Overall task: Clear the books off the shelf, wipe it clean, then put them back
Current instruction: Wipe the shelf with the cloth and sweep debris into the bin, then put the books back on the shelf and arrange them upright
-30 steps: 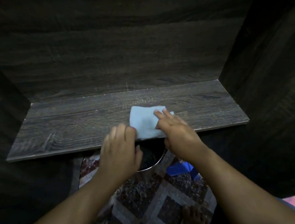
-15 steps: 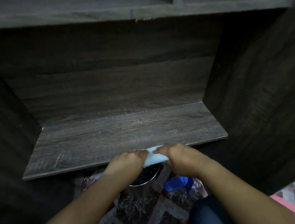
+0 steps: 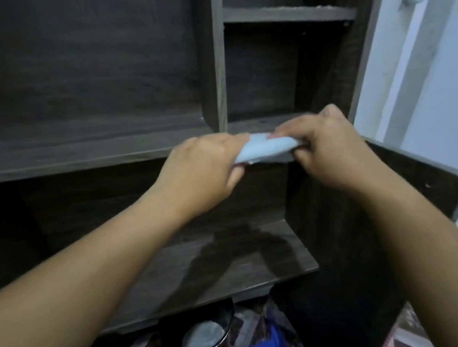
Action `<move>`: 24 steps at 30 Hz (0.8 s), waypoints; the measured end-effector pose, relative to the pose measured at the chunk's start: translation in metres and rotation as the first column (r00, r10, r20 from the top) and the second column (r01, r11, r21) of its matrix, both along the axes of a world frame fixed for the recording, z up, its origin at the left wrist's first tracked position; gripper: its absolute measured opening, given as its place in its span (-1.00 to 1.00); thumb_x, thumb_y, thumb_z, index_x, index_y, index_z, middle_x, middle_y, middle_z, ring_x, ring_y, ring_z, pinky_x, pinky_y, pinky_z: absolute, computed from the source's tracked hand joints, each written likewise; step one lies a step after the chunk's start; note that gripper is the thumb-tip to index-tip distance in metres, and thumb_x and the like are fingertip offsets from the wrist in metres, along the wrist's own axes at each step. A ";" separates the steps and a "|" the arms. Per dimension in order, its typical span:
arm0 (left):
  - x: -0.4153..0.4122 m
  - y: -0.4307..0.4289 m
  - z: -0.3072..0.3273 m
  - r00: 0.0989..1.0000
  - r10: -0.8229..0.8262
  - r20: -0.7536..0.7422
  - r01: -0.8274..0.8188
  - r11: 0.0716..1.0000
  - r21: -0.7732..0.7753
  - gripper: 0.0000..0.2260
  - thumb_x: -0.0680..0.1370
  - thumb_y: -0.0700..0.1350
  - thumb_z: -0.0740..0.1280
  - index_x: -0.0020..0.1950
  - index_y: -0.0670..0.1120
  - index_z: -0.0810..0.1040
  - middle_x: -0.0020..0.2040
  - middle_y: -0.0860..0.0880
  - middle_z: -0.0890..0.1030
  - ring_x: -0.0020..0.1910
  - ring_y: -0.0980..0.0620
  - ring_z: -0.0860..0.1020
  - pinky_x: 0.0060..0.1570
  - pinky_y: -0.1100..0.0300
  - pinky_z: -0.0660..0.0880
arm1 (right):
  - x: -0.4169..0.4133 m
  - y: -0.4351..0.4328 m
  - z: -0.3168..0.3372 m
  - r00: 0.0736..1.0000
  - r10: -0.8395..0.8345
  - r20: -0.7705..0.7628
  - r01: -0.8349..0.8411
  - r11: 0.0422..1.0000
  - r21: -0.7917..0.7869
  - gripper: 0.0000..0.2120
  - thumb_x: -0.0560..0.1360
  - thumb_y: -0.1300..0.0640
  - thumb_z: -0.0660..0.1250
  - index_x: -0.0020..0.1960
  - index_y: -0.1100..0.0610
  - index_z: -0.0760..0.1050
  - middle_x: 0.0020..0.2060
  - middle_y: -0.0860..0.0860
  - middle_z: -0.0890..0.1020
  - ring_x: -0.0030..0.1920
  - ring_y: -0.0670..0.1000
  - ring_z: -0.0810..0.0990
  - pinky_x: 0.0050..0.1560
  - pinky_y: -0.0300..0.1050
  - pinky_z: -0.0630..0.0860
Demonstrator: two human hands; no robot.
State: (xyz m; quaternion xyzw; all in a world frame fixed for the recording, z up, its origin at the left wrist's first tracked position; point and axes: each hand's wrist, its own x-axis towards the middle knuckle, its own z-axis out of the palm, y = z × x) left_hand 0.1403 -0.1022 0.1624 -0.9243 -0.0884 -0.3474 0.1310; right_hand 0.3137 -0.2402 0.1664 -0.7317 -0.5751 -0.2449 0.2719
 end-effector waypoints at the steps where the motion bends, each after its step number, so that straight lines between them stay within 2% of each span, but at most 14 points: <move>1: 0.009 0.001 0.010 0.998 -0.030 0.062 0.024 0.996 0.085 -0.58 0.49 -0.01 0.20 0.31 -0.09 0.52 0.12 -0.11 0.61 0.01 -0.17 0.57 -0.09 -0.01 0.52 | 0.005 0.000 0.012 0.999 -0.015 0.030 0.013 0.998 0.065 -0.60 0.43 0.33 0.32 0.15 -0.04 0.63 0.10 -0.08 0.64 -0.07 0.00 0.38 -0.05 -0.19 0.22; 3: 0.031 0.006 0.028 0.985 -0.055 0.161 0.017 0.973 0.231 -0.59 0.48 -0.05 0.19 0.25 -0.17 0.56 0.02 -0.17 0.58 -0.10 -0.20 0.52 -0.27 0.03 0.43 | 0.018 0.003 0.027 0.997 -0.049 0.055 0.038 0.982 0.187 -0.62 0.45 0.33 0.30 0.16 0.00 0.63 0.18 0.00 0.61 0.00 0.10 0.48 0.03 -0.11 0.35; 5: 0.051 0.015 0.039 0.977 -0.033 0.209 -0.043 0.937 0.346 -0.66 0.50 -0.13 0.21 0.22 -0.19 0.58 -0.07 -0.17 0.57 -0.19 -0.18 0.50 -0.35 0.07 0.32 | 0.034 0.013 0.028 0.994 -0.078 0.077 0.054 0.959 0.279 -0.64 0.47 0.35 0.30 0.17 0.06 0.63 0.24 0.10 0.57 0.10 0.20 0.53 0.15 0.02 0.46; 7: 0.070 0.023 0.041 0.984 -0.002 0.180 -0.074 0.907 0.414 -0.69 0.51 -0.22 0.20 0.20 -0.21 0.59 -0.11 -0.16 0.58 -0.23 -0.17 0.53 -0.35 0.08 0.36 | 0.049 0.024 0.020 0.985 -0.135 0.110 0.100 0.955 0.279 -0.64 0.47 0.37 0.33 0.20 0.10 0.61 0.28 0.18 0.53 0.16 0.26 0.53 0.19 0.10 0.48; 9: 0.087 0.029 0.035 0.994 0.038 0.100 -0.079 0.892 0.445 -0.63 0.50 -0.22 0.11 0.21 -0.25 0.57 -0.11 -0.17 0.61 -0.23 -0.18 0.58 -0.31 0.06 0.47 | 0.063 0.035 0.009 0.980 -0.158 0.118 0.131 0.970 0.206 -0.63 0.47 0.38 0.34 0.24 0.14 0.58 0.32 0.23 0.49 0.22 0.30 0.50 0.24 0.16 0.47; 10: 0.092 0.029 0.030 0.995 0.099 0.029 -0.102 0.901 0.422 -0.59 0.50 -0.22 0.07 0.26 -0.26 0.53 -0.07 -0.17 0.62 -0.21 -0.17 0.60 -0.26 0.05 0.49 | 0.067 0.039 0.003 0.984 -0.149 0.100 0.135 0.982 0.135 -0.59 0.47 0.39 0.32 0.28 0.15 0.55 0.35 0.23 0.45 0.27 0.30 0.47 0.28 0.18 0.44; 12: 0.103 0.026 0.021 0.949 0.263 -0.176 -0.203 0.933 0.298 -0.56 0.56 -0.22 0.10 0.44 -0.24 0.33 0.15 -0.17 0.57 -0.02 -0.16 0.58 -0.06 0.02 0.49 | 0.071 0.041 -0.006 0.990 -0.142 0.024 0.143 0.988 -0.062 -0.49 0.50 0.41 0.24 0.41 0.10 0.42 0.45 0.17 0.34 0.41 0.22 0.35 0.42 0.14 0.30; 14: 0.109 0.021 0.014 0.870 0.312 -0.383 -0.294 0.950 0.107 -0.46 0.58 -0.13 0.13 0.54 -0.21 0.10 0.37 -0.18 0.40 0.21 -0.16 0.48 0.17 0.02 0.41 | 0.072 0.040 -0.012 0.986 -0.147 -0.085 0.127 0.971 -0.203 -0.40 0.52 0.38 0.17 0.51 0.03 0.26 0.50 0.11 0.25 0.49 0.14 0.21 0.51 0.07 0.11; 15: 0.110 0.019 0.013 0.855 0.312 -0.415 -0.322 0.946 0.047 -0.42 0.58 -0.06 0.12 0.55 -0.21 0.04 0.43 -0.19 0.33 0.31 -0.16 0.41 0.26 0.01 0.36 | 0.072 0.039 -0.012 0.981 -0.161 -0.108 0.132 0.964 -0.232 -0.37 0.51 0.35 0.16 0.53 0.01 0.19 0.52 0.09 0.22 0.50 0.12 0.17 0.52 0.09 0.04; 18: 0.108 0.012 0.010 0.842 0.334 -0.423 -0.361 0.932 0.015 -0.29 0.56 0.09 0.13 0.56 -0.22 -0.05 0.53 -0.24 0.12 0.49 -0.16 0.16 0.45 -0.01 0.16 | 0.065 0.034 -0.012 0.969 -0.247 -0.023 0.229 0.926 -0.302 -0.32 0.52 0.24 0.17 0.57 -0.05 0.01 0.55 0.03 0.10 0.55 0.09 0.01 0.51 0.18 -0.15; 20: 0.102 0.004 0.005 0.856 0.357 -0.374 -0.365 0.930 0.054 -0.25 0.55 0.09 0.19 0.56 -0.23 -0.10 0.55 -0.25 0.01 0.54 -0.19 0.01 0.51 -0.05 0.04 | 0.055 0.029 -0.009 0.961 -0.277 0.009 0.268 0.921 -0.283 -0.30 0.54 0.19 0.18 0.58 -0.03 -0.05 0.56 0.04 0.04 0.56 0.10 -0.08 0.51 0.17 -0.18; 22: 0.094 -0.010 -0.004 0.910 0.320 -0.264 -0.312 0.947 0.070 -0.23 0.53 0.05 0.26 0.56 -0.21 -0.07 0.56 -0.23 0.02 0.54 -0.18 -0.01 0.50 -0.08 0.03 | 0.041 0.017 -0.008 0.954 -0.300 0.015 0.295 0.926 -0.235 -0.32 0.54 0.16 0.20 0.57 0.00 -0.03 0.56 0.06 0.04 0.55 0.12 -0.10 0.52 0.15 -0.14; 24: 0.081 -0.030 -0.017 0.954 0.250 -0.164 -0.249 0.968 0.027 -0.25 0.49 0.02 0.31 0.55 -0.19 0.05 0.53 -0.19 0.15 0.52 -0.16 0.10 0.48 -0.10 0.10 | 0.025 -0.003 -0.010 0.949 -0.313 0.034 0.313 0.926 -0.211 -0.35 0.53 0.12 0.22 0.56 0.02 0.05 0.55 0.08 0.09 0.55 0.13 -0.05 0.51 0.12 -0.09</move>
